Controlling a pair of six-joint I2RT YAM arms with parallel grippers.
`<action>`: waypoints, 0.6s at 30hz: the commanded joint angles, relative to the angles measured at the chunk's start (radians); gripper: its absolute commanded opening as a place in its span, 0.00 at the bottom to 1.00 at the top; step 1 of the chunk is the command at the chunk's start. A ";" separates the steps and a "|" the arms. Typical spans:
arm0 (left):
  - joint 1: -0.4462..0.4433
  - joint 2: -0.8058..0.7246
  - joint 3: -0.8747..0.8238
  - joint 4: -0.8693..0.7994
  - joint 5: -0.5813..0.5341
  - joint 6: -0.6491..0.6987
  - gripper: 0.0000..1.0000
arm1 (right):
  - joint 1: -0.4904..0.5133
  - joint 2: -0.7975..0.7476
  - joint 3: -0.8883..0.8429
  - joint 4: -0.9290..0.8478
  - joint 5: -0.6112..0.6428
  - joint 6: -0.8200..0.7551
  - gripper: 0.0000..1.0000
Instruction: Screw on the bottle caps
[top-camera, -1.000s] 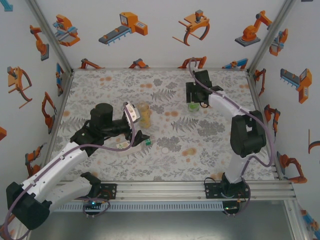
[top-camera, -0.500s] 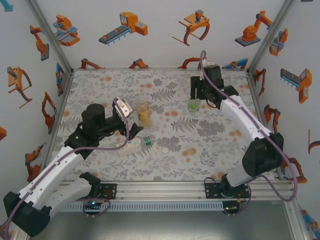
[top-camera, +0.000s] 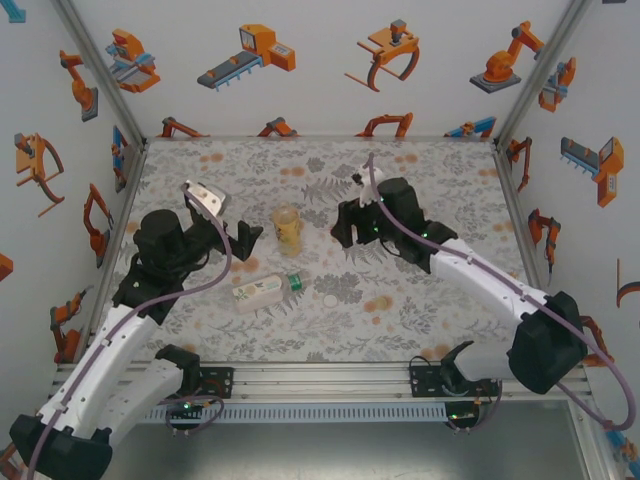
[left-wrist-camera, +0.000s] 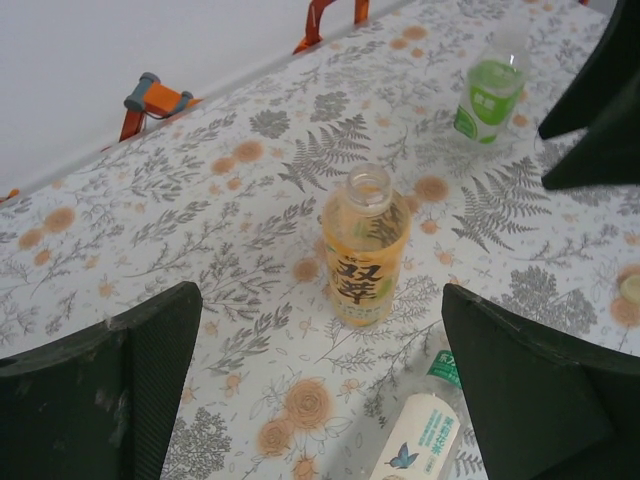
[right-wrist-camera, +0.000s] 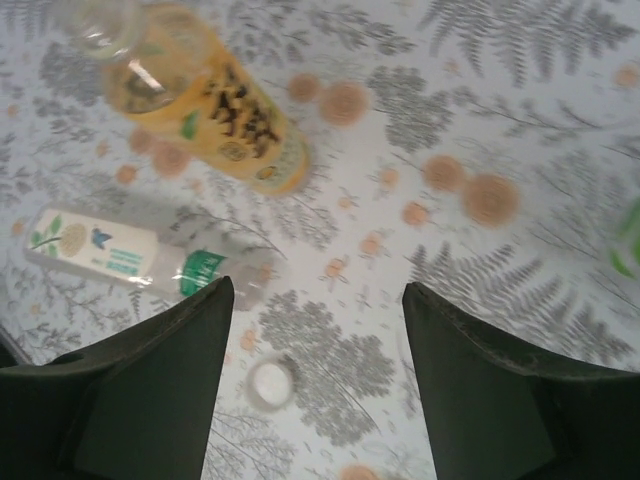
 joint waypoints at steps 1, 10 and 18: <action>0.016 -0.013 -0.008 0.035 0.024 -0.061 0.98 | 0.048 0.022 -0.052 0.305 -0.042 -0.003 0.68; 0.025 -0.041 -0.033 0.078 0.095 -0.050 0.97 | 0.163 0.194 -0.011 0.488 0.077 -0.009 0.78; 0.028 -0.050 -0.038 0.078 0.118 -0.040 0.97 | 0.211 0.349 0.086 0.569 0.168 -0.029 0.81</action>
